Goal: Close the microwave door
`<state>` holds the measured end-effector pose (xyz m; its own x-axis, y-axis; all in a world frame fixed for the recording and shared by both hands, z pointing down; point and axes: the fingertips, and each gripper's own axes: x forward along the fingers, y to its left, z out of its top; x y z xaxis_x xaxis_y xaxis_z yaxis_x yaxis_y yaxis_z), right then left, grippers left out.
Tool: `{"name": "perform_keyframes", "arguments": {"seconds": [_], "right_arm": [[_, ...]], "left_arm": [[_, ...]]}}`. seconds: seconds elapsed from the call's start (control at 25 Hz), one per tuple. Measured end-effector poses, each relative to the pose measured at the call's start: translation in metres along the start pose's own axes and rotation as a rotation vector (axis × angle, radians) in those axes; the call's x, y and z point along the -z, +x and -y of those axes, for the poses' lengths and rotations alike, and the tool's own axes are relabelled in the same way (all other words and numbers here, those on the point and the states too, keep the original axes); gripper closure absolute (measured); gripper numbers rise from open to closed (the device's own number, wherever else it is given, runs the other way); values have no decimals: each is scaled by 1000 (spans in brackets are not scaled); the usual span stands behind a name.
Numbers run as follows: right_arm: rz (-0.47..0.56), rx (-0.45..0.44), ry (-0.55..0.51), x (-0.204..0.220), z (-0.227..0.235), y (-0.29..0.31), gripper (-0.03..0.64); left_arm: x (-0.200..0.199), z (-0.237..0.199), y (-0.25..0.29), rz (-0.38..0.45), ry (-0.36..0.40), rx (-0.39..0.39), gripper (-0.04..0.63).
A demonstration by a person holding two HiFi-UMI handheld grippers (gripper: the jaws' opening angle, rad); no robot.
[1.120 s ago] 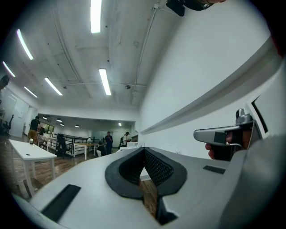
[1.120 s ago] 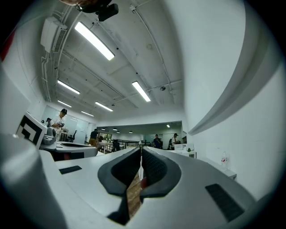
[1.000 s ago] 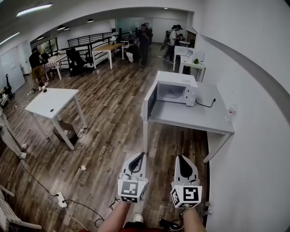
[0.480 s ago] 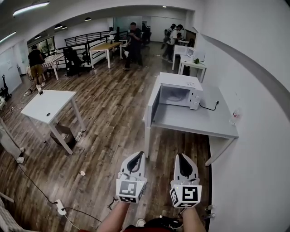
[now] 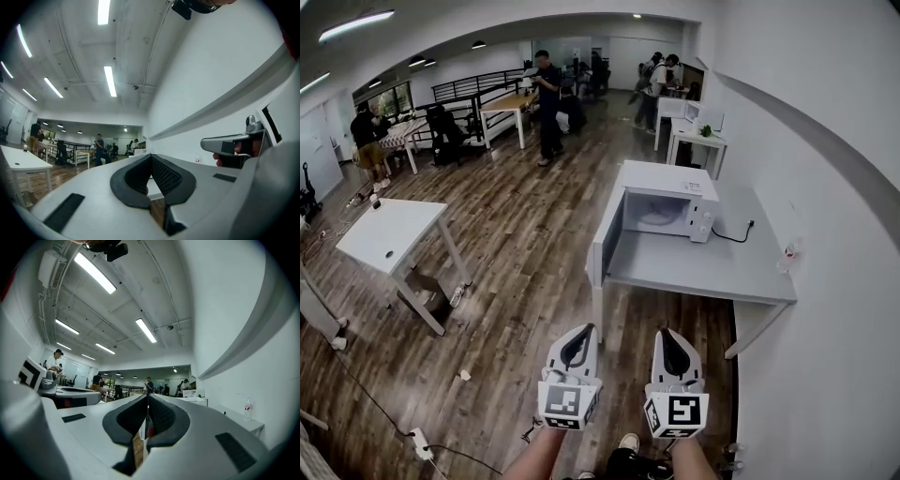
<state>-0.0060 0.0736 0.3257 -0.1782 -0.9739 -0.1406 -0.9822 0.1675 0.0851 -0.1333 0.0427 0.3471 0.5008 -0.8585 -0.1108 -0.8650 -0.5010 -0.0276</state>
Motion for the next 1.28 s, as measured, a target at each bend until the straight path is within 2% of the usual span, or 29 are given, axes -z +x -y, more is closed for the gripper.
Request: {"name": "perform_keyframes", "arguments": {"seconds": [0.36, 0.6, 0.88, 1.28], "right_arm": [[-2, -34, 30, 15, 68, 60, 584], [18, -57, 50, 20, 102, 89, 588], [-3, -86, 65, 39, 108, 126, 588], [-30, -95, 53, 66, 86, 206, 588]], "left_arm": [[-1, 13, 88, 8, 10, -34, 569], [1, 17, 124, 13, 5, -81, 569], [15, -1, 155, -6, 13, -107, 569], [43, -67, 203, -24, 25, -87, 569]]}}
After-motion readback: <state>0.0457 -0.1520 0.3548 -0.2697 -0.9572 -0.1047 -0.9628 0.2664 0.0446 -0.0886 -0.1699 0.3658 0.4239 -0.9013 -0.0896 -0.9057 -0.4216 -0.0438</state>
